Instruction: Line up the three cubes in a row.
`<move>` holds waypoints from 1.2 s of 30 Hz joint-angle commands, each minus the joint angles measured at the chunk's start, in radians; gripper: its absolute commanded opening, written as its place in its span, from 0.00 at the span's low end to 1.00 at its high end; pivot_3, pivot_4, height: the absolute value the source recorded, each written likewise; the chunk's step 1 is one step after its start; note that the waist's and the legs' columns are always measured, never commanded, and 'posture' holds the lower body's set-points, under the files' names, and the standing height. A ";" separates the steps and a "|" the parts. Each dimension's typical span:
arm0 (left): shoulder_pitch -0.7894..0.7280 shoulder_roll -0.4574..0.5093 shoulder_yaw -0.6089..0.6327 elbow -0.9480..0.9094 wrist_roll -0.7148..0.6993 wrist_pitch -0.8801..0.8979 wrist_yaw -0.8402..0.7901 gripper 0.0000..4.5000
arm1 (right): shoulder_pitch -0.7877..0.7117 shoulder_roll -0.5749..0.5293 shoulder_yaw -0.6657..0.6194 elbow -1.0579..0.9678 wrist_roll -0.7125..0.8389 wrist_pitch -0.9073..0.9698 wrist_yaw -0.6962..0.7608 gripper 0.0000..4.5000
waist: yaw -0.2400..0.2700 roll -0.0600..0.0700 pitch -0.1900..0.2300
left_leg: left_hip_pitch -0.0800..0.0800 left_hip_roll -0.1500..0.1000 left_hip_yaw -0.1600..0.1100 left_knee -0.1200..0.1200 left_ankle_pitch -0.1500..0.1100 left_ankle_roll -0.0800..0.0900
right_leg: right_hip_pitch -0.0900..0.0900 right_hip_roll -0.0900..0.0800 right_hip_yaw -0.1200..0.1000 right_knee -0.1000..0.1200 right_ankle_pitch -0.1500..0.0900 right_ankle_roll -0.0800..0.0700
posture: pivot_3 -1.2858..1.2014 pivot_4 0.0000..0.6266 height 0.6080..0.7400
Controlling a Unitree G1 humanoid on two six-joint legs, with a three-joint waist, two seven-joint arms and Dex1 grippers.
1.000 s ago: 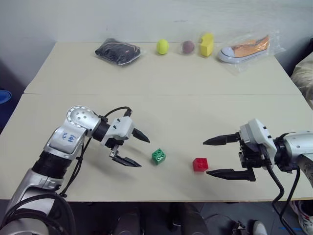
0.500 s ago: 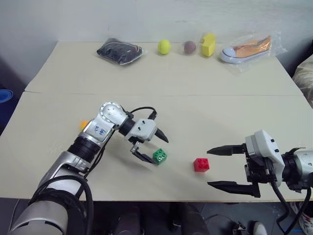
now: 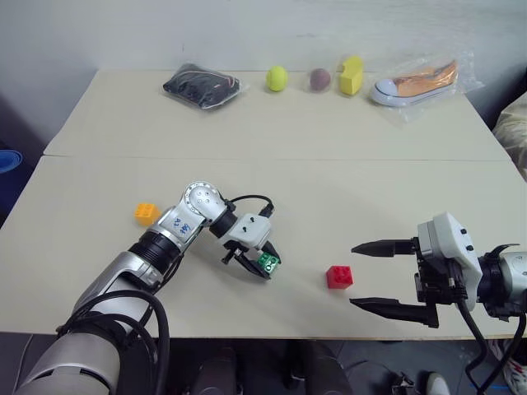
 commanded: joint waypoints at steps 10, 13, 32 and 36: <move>0.178 0.081 0.148 -0.585 -0.050 0.676 0.210 0.34 | -0.001 -0.012 0.027 -0.008 -0.014 -0.047 0.021 1.00 | 0.000 0.000 0.000 | 0.000 0.000 -0.002 0.001 0.000 0.000 | 0.001 0.000 0.000 0.000 0.000 0.000 | 0.52 0.24 1.00; 0.210 0.066 0.134 -0.616 0.007 0.704 0.285 0.34 | -0.012 -0.012 0.043 0.001 -0.019 -0.054 0.023 1.00 | 0.002 0.000 0.000 | 0.000 0.000 -0.003 0.001 0.000 0.001 | 0.002 0.000 -0.001 -0.001 0.000 0.001 | 0.52 0.24 1.00; 0.262 0.041 0.145 -0.634 0.047 0.789 0.366 0.85 | -0.075 -0.007 0.118 0.070 -0.078 -0.099 0.054 1.00 | 0.002 0.000 0.000 | 0.000 0.000 -0.002 0.001 0.000 0.001 | 0.002 -0.001 -0.001 0.000 0.000 0.001 | 0.52 0.24 1.00; 0.266 0.090 0.220 -0.687 0.004 0.863 0.366 0.99 | -0.100 -0.005 0.143 0.090 -0.086 -0.112 0.063 1.00 | 0.000 0.000 0.000 | 0.000 0.000 -0.002 0.001 0.000 0.001 | 0.002 -0.001 -0.001 0.000 0.000 0.001 | 0.52 0.24 1.00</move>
